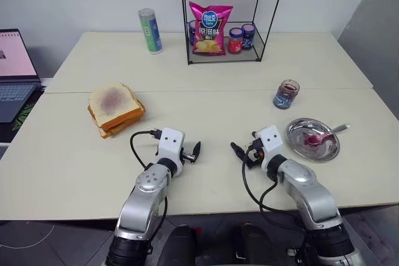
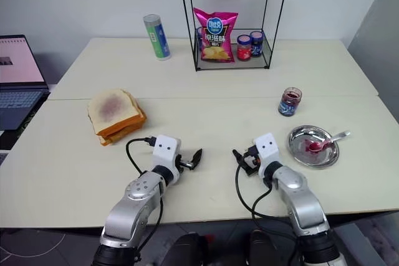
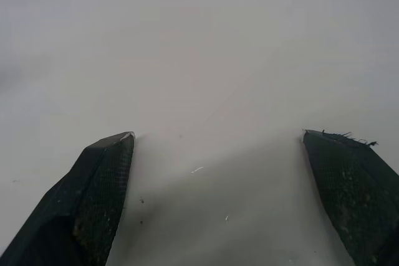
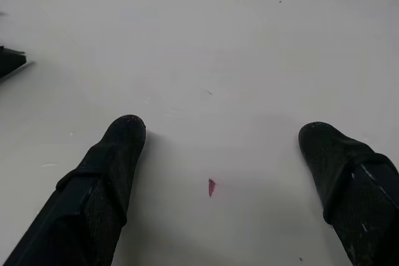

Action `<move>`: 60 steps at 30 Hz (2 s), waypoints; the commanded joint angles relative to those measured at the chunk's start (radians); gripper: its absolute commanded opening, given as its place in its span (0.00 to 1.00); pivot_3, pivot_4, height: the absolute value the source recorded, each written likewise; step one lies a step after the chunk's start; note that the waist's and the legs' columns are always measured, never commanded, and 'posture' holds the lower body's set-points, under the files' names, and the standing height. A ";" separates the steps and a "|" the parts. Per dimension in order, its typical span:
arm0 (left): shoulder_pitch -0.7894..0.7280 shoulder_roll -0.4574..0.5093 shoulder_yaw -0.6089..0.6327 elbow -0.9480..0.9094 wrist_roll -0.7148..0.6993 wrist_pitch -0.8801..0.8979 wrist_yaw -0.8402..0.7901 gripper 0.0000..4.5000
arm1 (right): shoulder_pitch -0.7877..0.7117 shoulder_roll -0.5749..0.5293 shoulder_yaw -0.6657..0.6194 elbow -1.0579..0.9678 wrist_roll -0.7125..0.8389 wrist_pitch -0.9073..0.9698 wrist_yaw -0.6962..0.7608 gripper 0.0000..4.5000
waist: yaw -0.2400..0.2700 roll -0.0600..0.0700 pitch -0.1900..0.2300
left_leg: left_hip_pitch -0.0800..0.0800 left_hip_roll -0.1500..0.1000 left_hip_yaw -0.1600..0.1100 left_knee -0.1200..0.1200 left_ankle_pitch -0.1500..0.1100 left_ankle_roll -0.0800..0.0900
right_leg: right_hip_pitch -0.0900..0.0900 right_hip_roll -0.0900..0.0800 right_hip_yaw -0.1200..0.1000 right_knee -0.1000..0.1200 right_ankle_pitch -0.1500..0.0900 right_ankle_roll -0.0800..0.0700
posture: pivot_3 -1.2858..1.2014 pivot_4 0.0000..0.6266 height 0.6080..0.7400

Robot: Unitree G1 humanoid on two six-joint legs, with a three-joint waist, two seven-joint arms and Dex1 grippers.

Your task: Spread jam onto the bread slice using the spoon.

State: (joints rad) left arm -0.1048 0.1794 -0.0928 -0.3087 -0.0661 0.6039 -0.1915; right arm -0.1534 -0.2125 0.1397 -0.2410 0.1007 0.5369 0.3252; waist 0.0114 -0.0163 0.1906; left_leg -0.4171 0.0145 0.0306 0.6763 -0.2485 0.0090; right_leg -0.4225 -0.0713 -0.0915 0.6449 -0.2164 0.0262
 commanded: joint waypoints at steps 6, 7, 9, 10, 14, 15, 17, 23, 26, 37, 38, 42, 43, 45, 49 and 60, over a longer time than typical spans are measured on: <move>-0.093 0.027 0.023 -0.082 -0.106 0.066 -0.110 1.00 | -0.039 -0.025 -0.046 -0.089 0.059 0.025 0.043 0.96 | 0.002 0.000 0.000 | 0.000 0.000 0.000 0.000 0.000 0.000 | 0.000 0.000 0.000 0.000 0.000 0.000 | 0.52 0.24 1.00; -0.104 0.048 0.024 -0.100 -0.107 0.081 -0.123 1.00 | -0.053 -0.044 -0.068 -0.097 0.092 0.050 0.075 0.96 | 0.003 0.000 0.000 | 0.000 0.000 0.000 0.000 0.000 0.000 | 0.000 0.000 0.000 0.000 0.000 0.000 | 0.52 0.24 1.00; -0.100 0.096 0.067 -0.130 -0.135 0.106 -0.156 1.00 | -0.091 -0.095 -0.101 -0.108 0.166 0.106 0.153 0.96 | 0.003 0.000 0.000 | 0.000 -0.001 0.000 0.001 0.000 0.000 | 0.000 0.000 0.000 0.000 0.000 0.000 | 0.52 0.24 1.00; -0.090 0.130 0.075 -0.163 -0.148 0.124 -0.179 1.00 | -0.113 -0.125 -0.131 -0.112 0.222 0.146 0.197 0.96 | 0.002 0.000 0.000 | 0.000 -0.001 0.000 0.001 0.000 0.000 | 0.000 0.000 0.000 0.000 0.000 0.000 | 0.52 0.24 1.00; -0.087 0.270 0.178 -0.315 -0.265 0.254 -0.270 1.00 | -0.219 -0.226 -0.188 -0.122 0.406 0.273 0.356 0.96 | -0.006 0.000 0.001 | 0.000 0.001 0.000 -0.001 0.000 0.000 | 0.000 0.001 0.000 0.000 -0.001 -0.001 | 0.52 0.24 1.00; -0.104 0.295 0.235 -0.346 -0.296 0.299 -0.267 1.00 | -0.256 -0.259 -0.192 -0.114 0.441 0.293 0.407 0.96 | -0.007 0.000 0.002 | 0.000 0.001 -0.001 -0.001 0.000 0.000 | -0.001 0.001 0.000 0.000 -0.001 -0.002 | 0.52 0.24 1.00; -0.136 0.330 0.333 -0.369 -0.314 0.344 -0.235 1.00 | -0.321 -0.316 -0.183 -0.087 0.484 0.308 0.494 0.96 | -0.008 0.000 0.002 | 0.000 0.002 -0.002 -0.001 0.000 0.000 | -0.001 0.002 0.000 0.001 -0.001 -0.003 | 0.52 0.24 1.00; -0.132 0.381 0.492 -0.301 -0.226 0.294 -0.120 1.00 | -0.472 -0.311 -0.101 0.049 0.508 0.283 0.613 0.96 | -0.009 -0.001 0.002 | 0.001 0.001 -0.002 -0.001 0.000 0.000 | 0.002 0.002 -0.001 0.000 -0.001 -0.002 | 0.52 0.24 1.00; -0.095 0.338 0.577 -0.243 -0.190 0.245 -0.039 1.00 | -0.514 -0.246 -0.033 0.109 0.479 0.221 0.636 0.96 | -0.008 -0.001 0.002 | 0.000 0.000 0.000 -0.001 0.000 0.000 | 0.001 0.001 0.001 0.000 -0.001 -0.002 | 0.52 0.24 1.00; -0.156 0.255 0.645 0.005 -0.249 0.151 0.013 1.00 | -0.552 -0.177 -0.003 0.066 0.491 0.234 0.620 0.96 | 0.011 -0.003 0.000 | 0.000 0.000 -0.001 0.001 0.000 0.000 | 0.001 0.000 -0.001 0.001 0.001 0.000 | 0.52 0.24 1.00; -0.157 0.242 0.640 0.019 -0.270 0.145 -0.005 1.00 | -0.546 -0.178 -0.007 0.057 0.491 0.240 0.609 0.96 | 0.012 -0.003 0.000 | 0.000 0.000 -0.001 0.001 0.000 0.000 | 0.001 -0.001 0.000 0.000 0.001 0.000 | 0.52 0.24 1.00; -0.147 0.217 0.623 0.041 -0.318 0.133 -0.045 1.00 | -0.535 -0.178 -0.025 0.004 0.524 0.288 0.576 0.96 | 0.011 -0.004 0.000 | 0.000 0.000 0.000 0.001 0.000 -0.001 | 0.001 -0.001 0.000 0.000 0.003 -0.005 | 0.52 0.24 1.00; -0.156 0.212 0.625 0.052 -0.332 0.132 -0.047 1.00 | -0.534 -0.177 -0.029 -0.007 0.532 0.298 0.568 0.96 | 0.011 -0.004 0.000 | 0.000 0.000 0.000 0.000 0.000 -0.001 | 0.000 -0.001 0.001 0.000 0.003 -0.005 | 0.52 0.24 1.00; -0.176 0.204 0.628 0.088 -0.340 0.124 -0.035 1.00 | -0.527 -0.179 -0.034 -0.020 0.536 0.302 0.556 0.96 | 0.011 -0.004 0.000 | 0.000 0.001 0.000 0.000 0.000 -0.001 | 0.000 -0.001 0.000 0.001 0.003 -0.005 | 0.52 0.24 1.00; -0.188 0.208 0.606 0.155 -0.321 0.084 -0.021 1.00 | -0.503 -0.186 -0.042 -0.017 0.522 0.288 0.531 0.96 | 0.010 -0.004 0.000 | 0.001 0.001 0.000 0.001 0.000 -0.001 | 0.001 0.000 -0.001 0.001 0.002 -0.002 | 0.52 0.24 1.00; -0.215 0.221 0.574 0.211 -0.342 0.045 -0.042 0.77 | -0.485 -0.170 -0.072 -0.053 0.544 0.301 0.456 0.97 | 0.011 -0.004 0.000 | 0.000 0.001 0.000 0.001 0.000 -0.001 | 0.001 0.000 -0.001 0.001 0.003 -0.004 | 0.52 0.24 1.00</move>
State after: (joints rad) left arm -0.2931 0.3804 0.4827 -0.1039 -0.4029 0.6685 -0.2318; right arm -0.6360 -0.3899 0.0989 -0.2453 0.6158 0.8390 0.8003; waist 0.0225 -0.0201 0.1908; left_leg -0.4165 0.0152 0.0312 0.6770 -0.2485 0.0084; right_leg -0.4220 -0.0715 -0.0917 0.6457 -0.2142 0.0233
